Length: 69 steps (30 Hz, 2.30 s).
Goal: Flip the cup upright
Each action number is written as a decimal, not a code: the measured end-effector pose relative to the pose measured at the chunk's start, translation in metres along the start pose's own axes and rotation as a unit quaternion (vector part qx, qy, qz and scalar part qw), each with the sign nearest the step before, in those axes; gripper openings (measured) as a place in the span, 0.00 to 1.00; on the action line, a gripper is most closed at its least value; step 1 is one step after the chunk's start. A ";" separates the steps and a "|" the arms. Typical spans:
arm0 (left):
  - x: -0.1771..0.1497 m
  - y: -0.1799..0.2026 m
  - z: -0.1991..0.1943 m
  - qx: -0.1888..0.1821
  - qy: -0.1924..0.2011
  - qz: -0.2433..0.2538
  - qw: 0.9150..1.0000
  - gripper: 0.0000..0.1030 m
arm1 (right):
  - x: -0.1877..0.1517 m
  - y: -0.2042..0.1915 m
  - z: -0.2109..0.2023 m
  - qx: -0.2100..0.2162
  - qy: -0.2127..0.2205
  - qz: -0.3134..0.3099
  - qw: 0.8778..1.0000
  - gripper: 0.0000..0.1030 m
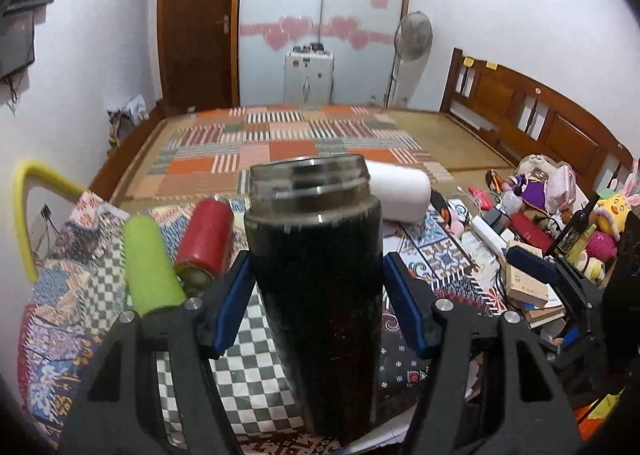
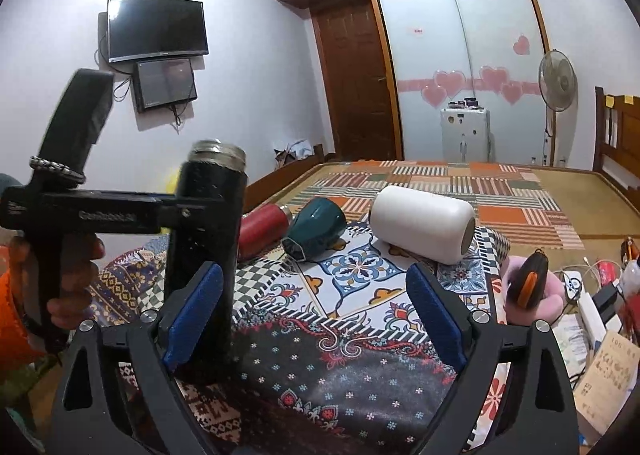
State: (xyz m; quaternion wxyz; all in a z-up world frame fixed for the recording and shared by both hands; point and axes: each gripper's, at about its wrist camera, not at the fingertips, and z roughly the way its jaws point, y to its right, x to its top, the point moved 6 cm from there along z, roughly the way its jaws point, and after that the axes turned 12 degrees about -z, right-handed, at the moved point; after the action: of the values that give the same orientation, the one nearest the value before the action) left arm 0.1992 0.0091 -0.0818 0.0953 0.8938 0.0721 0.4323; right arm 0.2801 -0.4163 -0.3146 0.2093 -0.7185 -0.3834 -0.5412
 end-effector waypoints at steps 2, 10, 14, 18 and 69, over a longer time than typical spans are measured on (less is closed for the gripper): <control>0.003 0.002 -0.004 -0.002 0.007 0.006 1.000 0.62 | 0.001 -0.001 0.001 0.001 0.002 -0.001 1.000 0.90; 0.013 0.007 0.011 0.002 0.021 0.015 1.000 0.62 | 0.006 -0.004 0.003 0.000 0.010 -0.005 1.000 0.95; 0.015 0.010 0.023 0.003 0.016 0.023 1.000 0.62 | 0.007 -0.003 0.003 -0.003 0.011 -0.007 1.000 0.96; 0.012 0.010 0.027 0.006 0.018 0.030 0.999 0.61 | 0.006 -0.002 0.003 -0.007 0.008 -0.011 1.000 0.96; -0.012 0.001 -0.133 0.009 0.195 0.014 0.981 0.65 | 0.054 -0.048 -0.081 -0.068 0.090 -0.026 0.993 0.96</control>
State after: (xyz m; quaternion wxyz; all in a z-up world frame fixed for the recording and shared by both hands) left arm 0.0872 0.0201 -0.0100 0.0655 0.7941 0.0806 0.5988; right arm 0.1995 -0.4273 -0.2432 0.1796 -0.6694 -0.3439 -0.6336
